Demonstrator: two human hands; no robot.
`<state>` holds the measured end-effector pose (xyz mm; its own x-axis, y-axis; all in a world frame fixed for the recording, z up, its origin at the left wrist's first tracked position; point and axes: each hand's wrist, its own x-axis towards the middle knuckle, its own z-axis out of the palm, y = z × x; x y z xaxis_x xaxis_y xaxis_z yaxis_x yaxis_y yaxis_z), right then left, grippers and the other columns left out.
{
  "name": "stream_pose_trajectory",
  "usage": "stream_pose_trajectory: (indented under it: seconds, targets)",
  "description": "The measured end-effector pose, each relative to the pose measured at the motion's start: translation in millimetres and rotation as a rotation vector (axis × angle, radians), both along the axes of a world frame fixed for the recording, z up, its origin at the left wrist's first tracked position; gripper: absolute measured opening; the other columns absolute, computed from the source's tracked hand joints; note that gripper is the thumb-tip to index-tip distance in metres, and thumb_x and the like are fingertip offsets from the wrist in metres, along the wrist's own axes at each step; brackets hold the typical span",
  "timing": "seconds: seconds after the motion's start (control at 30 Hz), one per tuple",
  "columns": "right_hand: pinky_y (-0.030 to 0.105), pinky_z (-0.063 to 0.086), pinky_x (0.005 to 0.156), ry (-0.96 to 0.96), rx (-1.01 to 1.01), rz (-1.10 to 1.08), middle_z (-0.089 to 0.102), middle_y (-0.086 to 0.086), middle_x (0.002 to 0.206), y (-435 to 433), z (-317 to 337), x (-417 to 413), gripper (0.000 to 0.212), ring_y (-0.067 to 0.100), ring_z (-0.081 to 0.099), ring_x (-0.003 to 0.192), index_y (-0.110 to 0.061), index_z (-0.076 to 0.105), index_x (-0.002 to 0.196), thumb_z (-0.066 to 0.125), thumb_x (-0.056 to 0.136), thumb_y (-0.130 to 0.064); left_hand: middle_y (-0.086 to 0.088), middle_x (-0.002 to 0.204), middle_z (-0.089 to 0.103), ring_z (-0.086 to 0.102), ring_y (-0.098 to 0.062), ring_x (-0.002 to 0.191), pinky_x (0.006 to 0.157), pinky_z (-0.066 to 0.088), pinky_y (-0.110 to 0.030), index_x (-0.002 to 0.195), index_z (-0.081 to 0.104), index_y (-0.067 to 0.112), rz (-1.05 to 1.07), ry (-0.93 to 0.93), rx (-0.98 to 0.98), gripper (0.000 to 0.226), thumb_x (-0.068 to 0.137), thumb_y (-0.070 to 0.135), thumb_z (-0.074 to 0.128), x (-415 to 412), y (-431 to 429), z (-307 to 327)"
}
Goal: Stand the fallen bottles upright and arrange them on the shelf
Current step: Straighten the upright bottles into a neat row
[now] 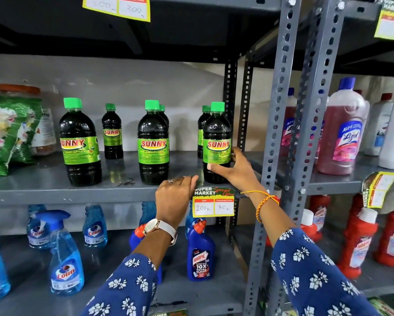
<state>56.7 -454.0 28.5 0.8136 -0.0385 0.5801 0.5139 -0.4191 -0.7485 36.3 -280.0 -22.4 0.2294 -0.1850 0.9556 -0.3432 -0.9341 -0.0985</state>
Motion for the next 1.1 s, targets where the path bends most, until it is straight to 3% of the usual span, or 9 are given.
stream_pose_trajectory:
  seconds: [0.17,0.27,0.37,0.47,0.6,0.67,0.77,0.87,1.1]
  targets:
    - [0.017,0.045,0.080,0.011,-0.004,0.001,0.063,-0.007,0.108,-2,-1,1,0.060,0.007,0.060,0.099,-0.026,0.049,0.111,0.082,0.062,-0.038,-0.007,0.049,0.062,0.055,-0.025,0.038,0.041,0.043,-0.025,0.060,0.063,0.009,-0.031,0.052,0.003,0.025,0.079,0.020,0.074,-5,0,2]
    - [0.032,0.041,0.100,-0.012,0.083,-0.032,0.056,0.000,0.128,-1,-2,-8,0.092,0.015,0.053,0.118,-0.018,0.035,0.134,0.081,0.060,-0.049,-0.013,0.072,0.072,0.068,-0.026,0.058,0.050,0.052,-0.028,0.079,0.071,0.004,-0.244,0.072,-0.097,0.036,0.096,0.025,0.047,-14,10,5]
    - [0.025,0.035,0.101,-0.395,0.076,-0.113,0.042,-0.006,0.130,16,-6,-32,0.086,0.011,0.045,0.122,-0.027,0.033,0.134,0.076,0.064,-0.055,-0.013,0.101,0.071,0.068,-0.017,0.087,0.076,0.051,-0.021,0.096,0.069,0.001,-0.407,-0.079,-0.277,0.046,0.100,0.030,0.033,-26,52,20]
    - [0.017,0.041,0.097,-0.611,0.097,0.041,0.049,-0.014,0.117,61,0,-44,0.066,0.006,0.052,0.113,-0.038,0.041,0.124,0.074,0.068,-0.053,-0.021,0.105,0.065,0.057,-0.020,0.098,0.090,0.038,-0.010,0.105,0.060,-0.001,-0.271,-0.279,-0.498,0.045,0.099,0.035,0.034,-29,116,47]
    - [0.019,0.034,0.103,-0.274,0.035,0.104,0.046,-0.001,0.131,126,17,-31,0.096,0.009,0.044,0.122,-0.018,0.034,0.135,0.077,0.058,-0.057,-0.032,0.125,0.045,0.044,-0.038,0.115,0.097,0.041,-0.038,0.119,0.044,-0.014,-0.024,-0.087,-0.694,0.069,0.083,0.042,0.063,-20,180,53]
    - [0.002,0.033,0.087,-0.099,0.027,0.098,0.046,0.001,0.122,142,13,-16,0.098,0.013,0.046,0.115,-0.010,0.035,0.128,0.084,0.053,-0.049,-0.029,0.136,0.037,0.038,-0.041,0.125,0.100,0.038,-0.049,0.132,0.031,-0.011,0.061,0.165,-0.718,0.092,0.075,0.048,0.070,-13,195,41]
    - [0.010,0.046,0.077,0.116,-0.085,0.124,0.062,0.003,0.113,151,4,5,0.086,0.017,0.060,0.105,-0.009,0.049,0.115,0.088,0.048,-0.046,-0.026,0.122,0.057,0.055,-0.040,0.110,0.085,0.046,-0.048,0.132,0.034,0.000,0.226,0.462,-0.735,0.103,0.065,0.073,0.060,-3,208,33]
    - [0.010,0.044,0.065,0.150,-0.197,0.101,0.069,0.001,0.104,146,4,9,0.072,0.013,0.063,0.094,-0.015,0.061,0.111,0.088,0.050,-0.040,-0.020,0.091,0.068,0.064,-0.038,0.085,0.063,0.042,-0.038,0.103,0.049,0.007,0.327,0.430,-0.614,0.095,0.055,0.088,0.037,1,213,33]
    - [-0.002,0.032,0.046,0.108,-0.201,0.023,0.064,-0.008,0.088,149,0,2,0.062,0.001,0.056,0.071,-0.020,0.066,0.104,0.087,0.049,-0.041,-0.019,0.085,0.068,0.064,-0.039,0.081,0.067,0.045,-0.041,0.088,0.043,0.012,0.328,0.388,-0.561,0.085,0.057,0.091,0.038,9,219,23]
